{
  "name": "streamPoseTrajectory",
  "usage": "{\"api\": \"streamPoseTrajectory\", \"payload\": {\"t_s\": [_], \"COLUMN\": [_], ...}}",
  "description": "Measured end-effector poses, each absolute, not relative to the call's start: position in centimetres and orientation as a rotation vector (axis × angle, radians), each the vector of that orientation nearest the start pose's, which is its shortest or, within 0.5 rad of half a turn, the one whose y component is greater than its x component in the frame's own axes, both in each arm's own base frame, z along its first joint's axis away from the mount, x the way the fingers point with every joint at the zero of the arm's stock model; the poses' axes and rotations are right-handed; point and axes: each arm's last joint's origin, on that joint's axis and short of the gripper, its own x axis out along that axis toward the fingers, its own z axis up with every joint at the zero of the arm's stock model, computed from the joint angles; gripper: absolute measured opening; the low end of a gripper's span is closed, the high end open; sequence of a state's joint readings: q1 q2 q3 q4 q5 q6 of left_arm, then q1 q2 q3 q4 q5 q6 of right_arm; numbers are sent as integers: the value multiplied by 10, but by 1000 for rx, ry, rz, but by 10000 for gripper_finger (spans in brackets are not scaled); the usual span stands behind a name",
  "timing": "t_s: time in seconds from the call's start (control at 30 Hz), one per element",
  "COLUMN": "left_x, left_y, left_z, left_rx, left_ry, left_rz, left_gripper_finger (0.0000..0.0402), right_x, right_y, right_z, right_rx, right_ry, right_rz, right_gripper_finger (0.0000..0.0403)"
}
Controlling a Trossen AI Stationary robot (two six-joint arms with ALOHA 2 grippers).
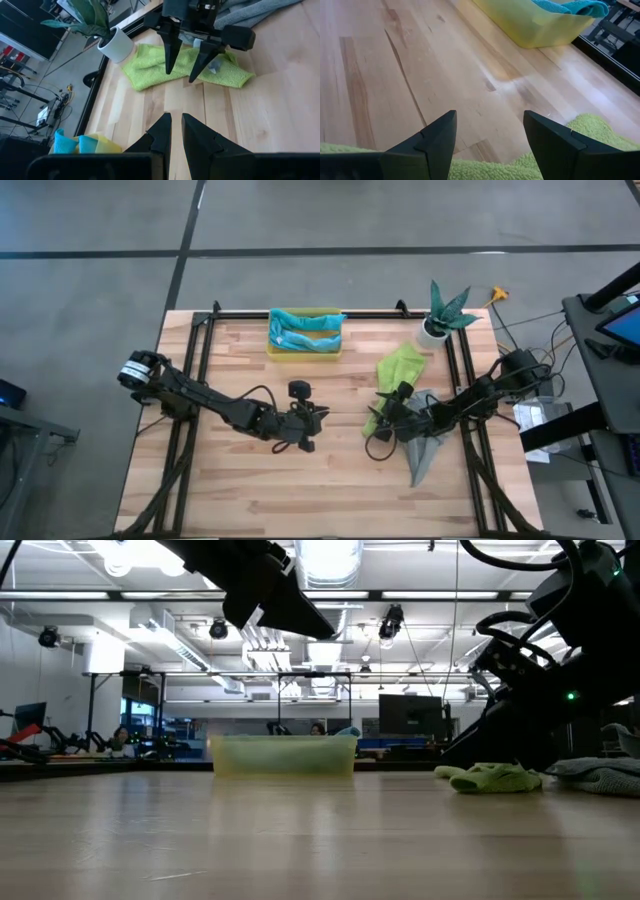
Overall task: Roll microfiber towels into tight, uniform cylinder then place into a basket
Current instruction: Roll the green towel
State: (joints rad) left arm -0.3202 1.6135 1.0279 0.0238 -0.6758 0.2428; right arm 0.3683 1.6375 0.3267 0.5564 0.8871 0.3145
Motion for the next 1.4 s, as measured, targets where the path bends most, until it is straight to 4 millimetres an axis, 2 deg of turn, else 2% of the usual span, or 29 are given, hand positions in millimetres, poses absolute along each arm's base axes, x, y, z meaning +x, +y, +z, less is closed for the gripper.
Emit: {"api": "streamPoseTrajectory", "payload": {"t_s": [0.7,0.83,0.93,1.13,1.3,1.4], "left_x": [333,333,333,334,334,334], "left_y": [-91,-91,-91,-92,-92,-92], "left_z": [233,233,233,234,234,234], "left_rx": [507,508,508,503,497,497], "left_ry": [540,542,543,534,524,524], "left_rz": [290,289,289,289,286,286], "left_gripper_finger": [30,30,30,30,30,30], "right_x": [214,215,218,231,245,252], "right_y": [59,60,62,67,70,68], "right_z": [86,85,89,112,149,171], "right_rx": [-136,-118,-187,-230,-278,-282], "right_ry": [528,551,563,498,415,453], "right_rz": [-578,-527,-486,-453,-439,-421], "right_gripper_finger": [226,226,226,226,226,226]}}
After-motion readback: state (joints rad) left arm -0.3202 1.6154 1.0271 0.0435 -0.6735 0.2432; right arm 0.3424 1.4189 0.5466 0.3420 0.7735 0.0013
